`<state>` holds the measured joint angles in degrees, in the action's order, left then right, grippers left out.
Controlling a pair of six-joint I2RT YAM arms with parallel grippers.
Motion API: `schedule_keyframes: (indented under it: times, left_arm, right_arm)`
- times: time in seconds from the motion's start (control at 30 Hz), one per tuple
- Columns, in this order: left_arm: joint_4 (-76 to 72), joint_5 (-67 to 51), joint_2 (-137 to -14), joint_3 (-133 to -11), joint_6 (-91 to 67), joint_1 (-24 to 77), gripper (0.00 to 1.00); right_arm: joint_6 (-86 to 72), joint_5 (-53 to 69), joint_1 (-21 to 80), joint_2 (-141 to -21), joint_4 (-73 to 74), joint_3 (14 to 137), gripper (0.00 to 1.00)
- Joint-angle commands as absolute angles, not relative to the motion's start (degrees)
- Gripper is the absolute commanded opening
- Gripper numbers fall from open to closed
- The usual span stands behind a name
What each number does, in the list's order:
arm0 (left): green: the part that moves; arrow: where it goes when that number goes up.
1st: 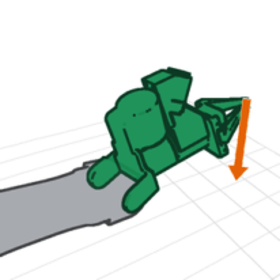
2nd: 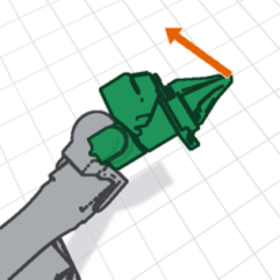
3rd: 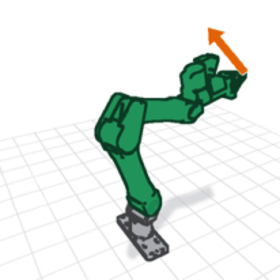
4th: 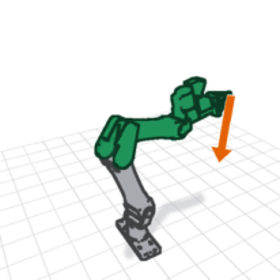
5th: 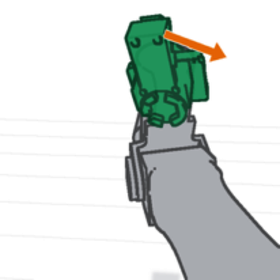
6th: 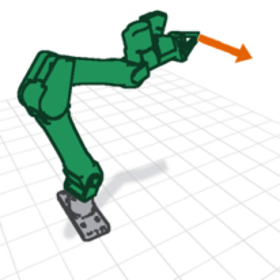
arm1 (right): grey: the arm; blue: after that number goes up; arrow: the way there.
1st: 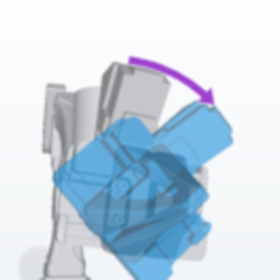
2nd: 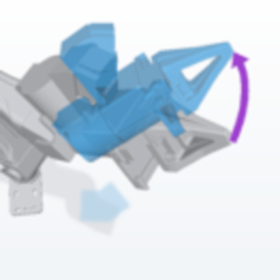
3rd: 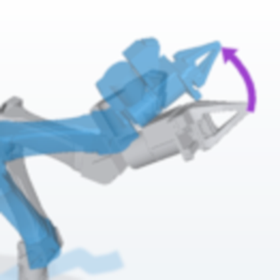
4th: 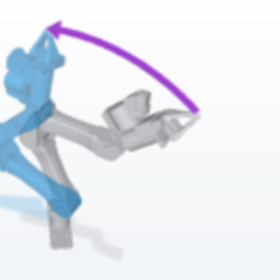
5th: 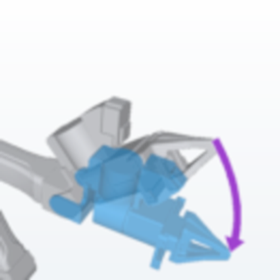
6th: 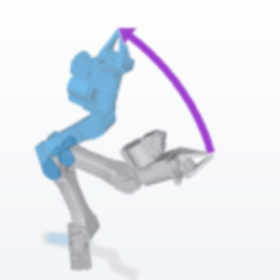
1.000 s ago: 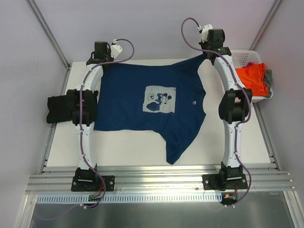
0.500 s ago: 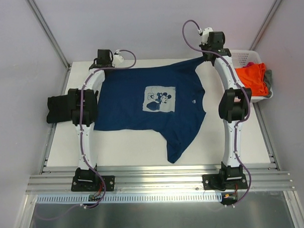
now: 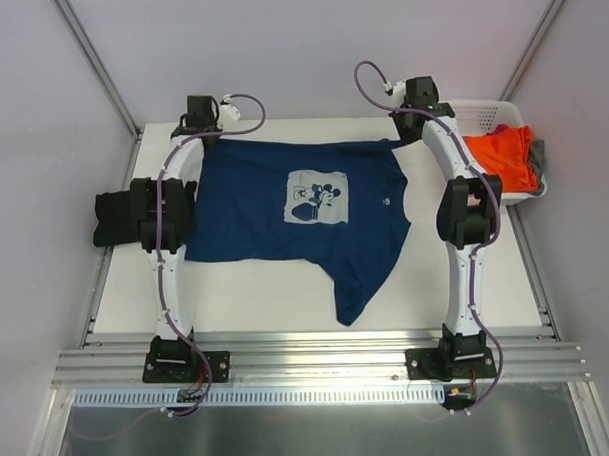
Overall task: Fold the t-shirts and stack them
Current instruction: Flatten out the tshirt
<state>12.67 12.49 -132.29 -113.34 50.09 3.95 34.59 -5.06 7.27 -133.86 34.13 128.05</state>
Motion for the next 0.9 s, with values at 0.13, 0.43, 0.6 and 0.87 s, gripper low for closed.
schedule_keyframes:
  times: [0.13,0.43,0.6,0.87]
  left_arm:
    - [15.28,7.84,-124.28,-108.92,46.85,2.9,0.0]
    - [20.13,2.02,-123.49,-107.66,46.85,2.9,0.0]
    - [21.0,0.09,-123.14,-108.19,45.36,2.2,0.0]
    - [28.47,-7.81,-120.41,-108.63,34.99,2.02,0.0]
  right_arm:
    - [33.31,-4.48,8.7,-124.98,38.76,123.84,0.0]
    - [35.86,-10.18,8.88,-126.47,38.06,125.24,0.0]
    - [34.72,-8.53,7.38,-129.63,42.35,132.88,0.0]
    - [32.52,-7.11,7.29,-124.63,44.73,127.26,0.0]
